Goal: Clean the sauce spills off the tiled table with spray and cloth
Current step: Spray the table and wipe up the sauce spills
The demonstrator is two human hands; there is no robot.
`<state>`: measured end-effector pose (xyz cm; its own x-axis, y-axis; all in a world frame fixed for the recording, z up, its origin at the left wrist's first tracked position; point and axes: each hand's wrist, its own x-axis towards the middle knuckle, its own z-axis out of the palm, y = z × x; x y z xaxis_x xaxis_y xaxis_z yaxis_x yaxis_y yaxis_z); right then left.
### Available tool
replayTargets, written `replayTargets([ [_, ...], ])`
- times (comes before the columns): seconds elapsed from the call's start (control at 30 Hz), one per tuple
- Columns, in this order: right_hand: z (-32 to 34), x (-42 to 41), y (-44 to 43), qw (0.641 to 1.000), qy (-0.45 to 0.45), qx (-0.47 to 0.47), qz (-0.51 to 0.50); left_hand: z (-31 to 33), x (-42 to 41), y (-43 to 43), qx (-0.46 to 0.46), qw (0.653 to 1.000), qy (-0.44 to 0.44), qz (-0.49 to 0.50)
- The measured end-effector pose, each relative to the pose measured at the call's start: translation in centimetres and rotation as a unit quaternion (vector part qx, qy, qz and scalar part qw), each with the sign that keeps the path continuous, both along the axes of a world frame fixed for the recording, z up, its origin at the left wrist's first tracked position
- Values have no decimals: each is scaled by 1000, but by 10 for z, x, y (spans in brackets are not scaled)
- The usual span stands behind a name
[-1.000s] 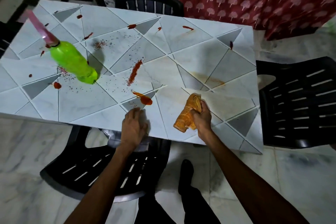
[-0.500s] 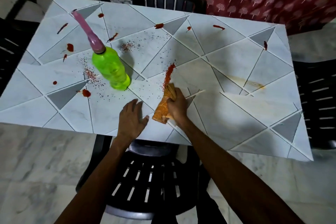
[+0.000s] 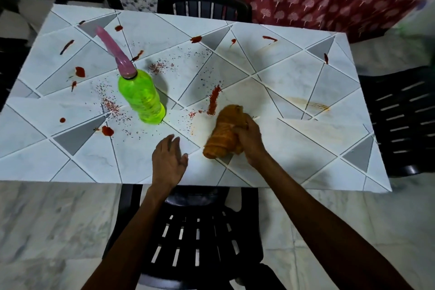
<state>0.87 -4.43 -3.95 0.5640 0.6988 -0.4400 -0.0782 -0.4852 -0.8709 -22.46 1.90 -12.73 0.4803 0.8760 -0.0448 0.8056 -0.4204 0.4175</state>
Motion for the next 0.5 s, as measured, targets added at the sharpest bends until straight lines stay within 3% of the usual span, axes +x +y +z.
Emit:
replayTargets([
  [0.13,2,40,-59,995,19,15,-100,1,9,-8,-10,1000,12,-24],
  [0.27,-9,65,-105,984,-2,-34,-173,0,19,-20,-8,999,32,-37],
  [0.5,-37,33,-85,988,-29,-44,-145,2,34,-35,-16,999,40,-33],
])
